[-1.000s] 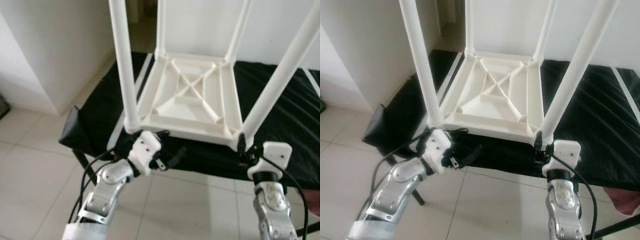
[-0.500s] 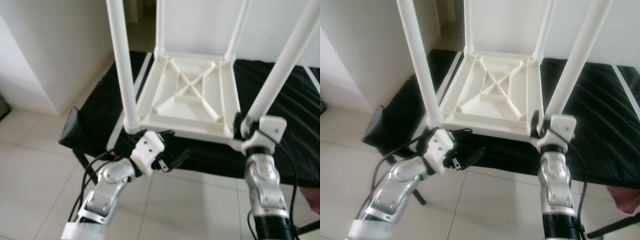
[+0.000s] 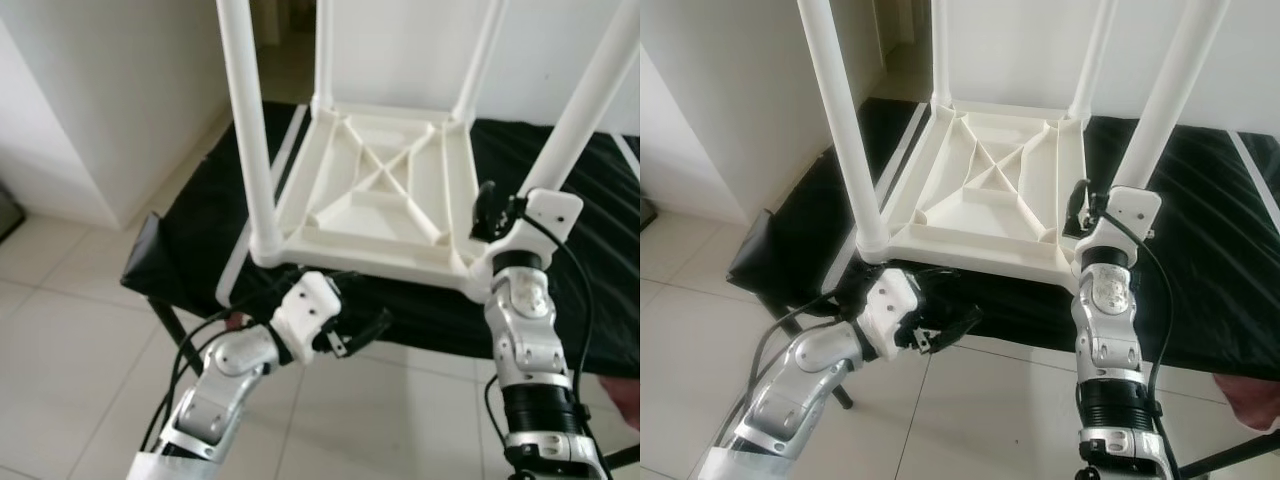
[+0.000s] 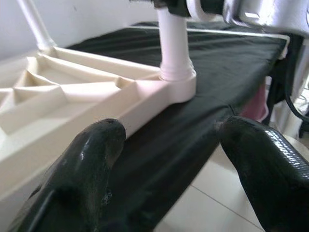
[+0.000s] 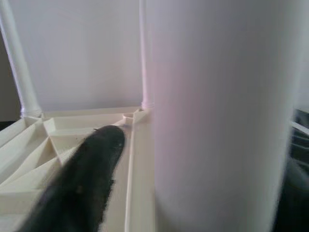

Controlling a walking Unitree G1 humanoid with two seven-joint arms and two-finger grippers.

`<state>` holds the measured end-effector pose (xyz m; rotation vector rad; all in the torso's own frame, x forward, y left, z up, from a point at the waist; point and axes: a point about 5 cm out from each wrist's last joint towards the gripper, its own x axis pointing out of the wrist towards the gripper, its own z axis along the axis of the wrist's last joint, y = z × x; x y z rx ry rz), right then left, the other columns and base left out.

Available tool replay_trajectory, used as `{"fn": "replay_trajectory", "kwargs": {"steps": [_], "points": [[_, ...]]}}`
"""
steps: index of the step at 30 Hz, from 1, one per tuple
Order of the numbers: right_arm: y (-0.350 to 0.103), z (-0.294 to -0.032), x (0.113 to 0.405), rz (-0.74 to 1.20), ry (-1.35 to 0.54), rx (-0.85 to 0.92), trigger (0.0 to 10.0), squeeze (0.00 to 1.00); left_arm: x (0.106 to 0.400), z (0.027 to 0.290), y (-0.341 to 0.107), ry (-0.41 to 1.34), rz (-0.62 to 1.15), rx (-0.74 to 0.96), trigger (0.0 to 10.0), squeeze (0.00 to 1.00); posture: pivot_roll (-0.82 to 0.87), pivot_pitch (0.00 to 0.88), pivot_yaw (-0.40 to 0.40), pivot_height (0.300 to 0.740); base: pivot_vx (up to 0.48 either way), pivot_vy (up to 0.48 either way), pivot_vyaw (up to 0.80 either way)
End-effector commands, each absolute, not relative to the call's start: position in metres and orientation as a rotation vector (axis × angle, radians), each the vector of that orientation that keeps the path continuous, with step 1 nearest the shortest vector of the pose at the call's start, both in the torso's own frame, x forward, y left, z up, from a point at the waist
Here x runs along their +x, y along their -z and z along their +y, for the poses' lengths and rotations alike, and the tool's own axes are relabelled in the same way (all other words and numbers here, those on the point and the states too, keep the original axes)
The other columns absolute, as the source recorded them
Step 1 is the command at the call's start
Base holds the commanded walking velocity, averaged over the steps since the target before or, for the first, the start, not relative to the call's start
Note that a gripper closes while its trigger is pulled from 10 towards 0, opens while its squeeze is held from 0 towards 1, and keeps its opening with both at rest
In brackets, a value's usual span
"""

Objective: Building children table

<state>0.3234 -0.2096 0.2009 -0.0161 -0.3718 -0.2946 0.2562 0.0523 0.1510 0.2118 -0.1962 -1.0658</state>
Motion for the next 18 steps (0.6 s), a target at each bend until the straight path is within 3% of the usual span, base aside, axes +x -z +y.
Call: {"fn": "replay_trajectory", "kwargs": {"steps": [1, 2, 3, 5, 6, 11, 18], "points": [[-0.1992, -0.2116, 0.3255, -0.35, 0.306, -0.028, 4.8, 0.0, 0.2503, 0.0507, -0.1497, 1.123, -0.181, 0.216, 10.0, 0.0, 0.03, 0.037, 0.016, 0.74, 0.0, 0.0, 0.0], [-0.1988, -0.2125, 0.3256, -0.345, 0.308, -0.035, 1.4, 0.0, 0.2495, 0.0504, -0.1492, 1.129, -0.177, 0.217, 10.0, 0.0, 0.03, 0.037, 0.015, 0.74, 0.0, 0.0, 0.0], [-0.1976, -0.2138, 0.3256, -0.333, 0.312, -0.039, 3.8, 0.0, 0.2489, 0.05, -0.1487, 1.133, -0.174, 0.218, 10.0, 0.0, 0.02, 0.037, 0.014, 0.74, 0.0, 0.0, 0.0], [-0.1976, -0.2138, 0.3256, -0.333, 0.312, -0.039, 3.8, 0.0, 0.2489, 0.05, -0.1487, 1.133, -0.174, 0.218, 10.0, 0.0, 0.02, 0.037, 0.014, 0.74, 0.0, 0.0, 0.0], [-0.1958, -0.217, 0.3252, -0.318, 0.321, -0.053, 10.0, 0.0, 0.2485, 0.049, -0.1485, 1.137, -0.172, 0.222, 10.0, 0.0, 0.02, 0.033, 0.012, 0.74, 0.0, 0.0, 0.0], [-0.1954, -0.2183, 0.3249, -0.318, 0.326, -0.051, 10.0, 0.0, 0.2485, 0.0485, -0.1487, 1.138, -0.168, 0.222, 10.0, 0.0, 0.02, 0.032, 0.011, 0.74, 0.0, 0.0, 0.0], [-0.1944, -0.217, 0.3258, -0.301, 0.285, 0.091, 10.0, 0.0, 0.2426, 0.0422, -0.1496, 1.191, -0.127, 0.233, 10.0, 0.0, 0.02, 0.027, 0.012, 0.74, 0.0, 0.0, 0.0]]}}
